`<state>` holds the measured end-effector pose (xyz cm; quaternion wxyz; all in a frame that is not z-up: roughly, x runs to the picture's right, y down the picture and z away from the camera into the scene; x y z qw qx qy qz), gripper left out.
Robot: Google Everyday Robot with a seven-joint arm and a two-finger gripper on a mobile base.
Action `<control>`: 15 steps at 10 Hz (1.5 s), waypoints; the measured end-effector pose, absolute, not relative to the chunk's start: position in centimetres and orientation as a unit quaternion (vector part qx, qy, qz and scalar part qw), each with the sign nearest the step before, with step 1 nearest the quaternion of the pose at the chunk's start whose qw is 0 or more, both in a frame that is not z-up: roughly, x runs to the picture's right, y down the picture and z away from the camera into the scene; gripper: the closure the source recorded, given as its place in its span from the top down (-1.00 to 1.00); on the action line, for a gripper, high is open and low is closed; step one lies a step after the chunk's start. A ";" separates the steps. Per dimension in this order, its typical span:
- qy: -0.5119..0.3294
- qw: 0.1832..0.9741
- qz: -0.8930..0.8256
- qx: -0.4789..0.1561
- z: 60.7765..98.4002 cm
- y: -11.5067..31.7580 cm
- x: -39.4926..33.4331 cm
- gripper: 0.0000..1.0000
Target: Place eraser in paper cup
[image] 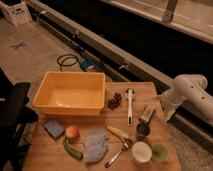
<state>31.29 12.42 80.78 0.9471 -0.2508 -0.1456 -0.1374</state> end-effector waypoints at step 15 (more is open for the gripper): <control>-0.242 0.872 -0.248 -0.345 87.2 17.1 25.3 0.18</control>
